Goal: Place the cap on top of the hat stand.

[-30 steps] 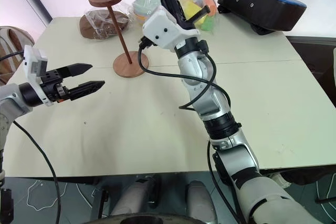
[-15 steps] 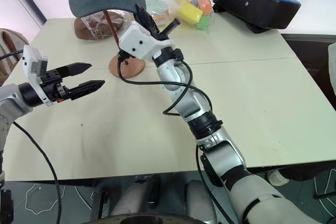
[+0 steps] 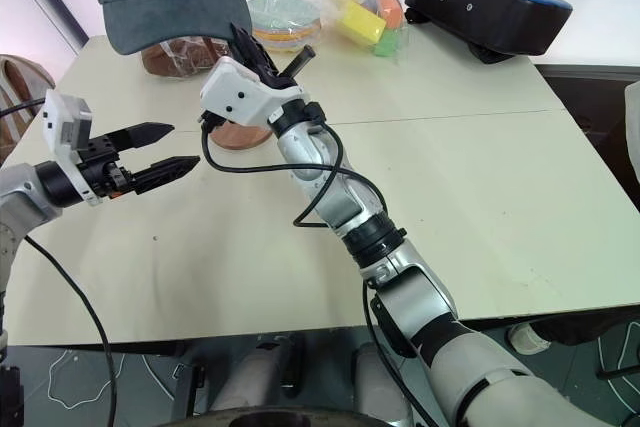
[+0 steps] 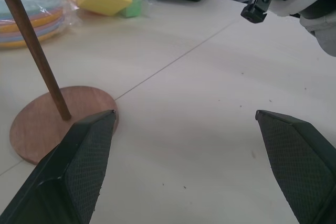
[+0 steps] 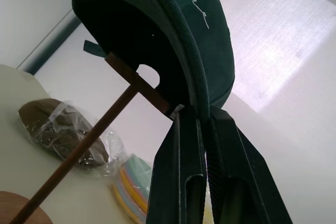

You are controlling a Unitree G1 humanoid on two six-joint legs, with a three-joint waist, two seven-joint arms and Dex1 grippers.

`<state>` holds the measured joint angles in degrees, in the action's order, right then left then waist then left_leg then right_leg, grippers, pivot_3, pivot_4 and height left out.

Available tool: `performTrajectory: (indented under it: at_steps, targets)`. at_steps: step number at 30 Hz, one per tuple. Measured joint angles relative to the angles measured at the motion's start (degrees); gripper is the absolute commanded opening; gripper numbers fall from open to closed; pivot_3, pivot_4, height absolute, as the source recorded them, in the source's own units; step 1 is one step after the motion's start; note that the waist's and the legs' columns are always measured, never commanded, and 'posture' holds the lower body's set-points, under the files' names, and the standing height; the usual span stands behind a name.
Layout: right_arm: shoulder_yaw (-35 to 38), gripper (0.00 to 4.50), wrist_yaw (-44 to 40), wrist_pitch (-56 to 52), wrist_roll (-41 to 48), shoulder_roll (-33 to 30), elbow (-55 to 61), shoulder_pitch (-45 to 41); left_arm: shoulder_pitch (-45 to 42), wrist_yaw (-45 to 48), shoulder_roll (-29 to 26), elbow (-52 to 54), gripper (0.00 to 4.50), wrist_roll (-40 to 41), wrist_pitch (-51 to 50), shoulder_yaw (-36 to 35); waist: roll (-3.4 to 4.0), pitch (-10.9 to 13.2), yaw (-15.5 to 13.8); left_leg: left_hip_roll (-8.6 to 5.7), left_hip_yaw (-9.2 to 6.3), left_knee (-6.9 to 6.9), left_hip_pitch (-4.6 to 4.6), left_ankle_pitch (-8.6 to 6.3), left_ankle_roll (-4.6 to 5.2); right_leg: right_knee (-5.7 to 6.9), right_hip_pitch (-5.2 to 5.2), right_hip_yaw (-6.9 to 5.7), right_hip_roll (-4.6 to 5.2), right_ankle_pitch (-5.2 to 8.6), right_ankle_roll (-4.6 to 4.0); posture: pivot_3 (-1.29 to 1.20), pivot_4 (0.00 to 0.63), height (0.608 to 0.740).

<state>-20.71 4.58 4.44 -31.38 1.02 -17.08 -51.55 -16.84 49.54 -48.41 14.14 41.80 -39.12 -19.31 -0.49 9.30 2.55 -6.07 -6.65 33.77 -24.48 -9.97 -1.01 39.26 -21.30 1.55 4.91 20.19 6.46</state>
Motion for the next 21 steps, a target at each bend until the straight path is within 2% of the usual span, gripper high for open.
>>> performTrajectory:
  at_steps: [4,11,21]
  targets:
    - [-0.69,0.02,0.06,0.54,-0.08,-0.06,-1.59,0.02,0.79,0.01,-0.67,0.64,4.50,0.14,-0.38,-0.95,0.00,0.00,0.04,0.01,0.00,-0.01,0.00,0.00,0.00,0.00,-0.01,0.00,-0.01,0.00,0.00,0.00,0.150,0.740]
    - [-0.81,0.02,1.99,1.63,-1.11,-1.13,-4.72,0.00,3.44,0.17,-3.27,3.43,4.50,2.67,-2.21,-6.81,0.00,0.00,-0.01,0.01,0.00,-0.03,0.00,0.00,0.00,0.00,-0.02,0.03,-0.01,0.01,-0.01,0.00,0.150,0.740]
    - [-0.76,0.02,3.13,2.24,-1.55,-2.80,-5.79,-0.05,5.65,-0.23,-3.93,6.13,4.50,4.56,-3.49,-9.21,0.00,0.00,0.04,0.03,0.00,-0.07,0.00,0.01,-0.02,-0.01,-0.03,0.07,-0.03,0.01,-0.03,0.00,0.150,0.740]
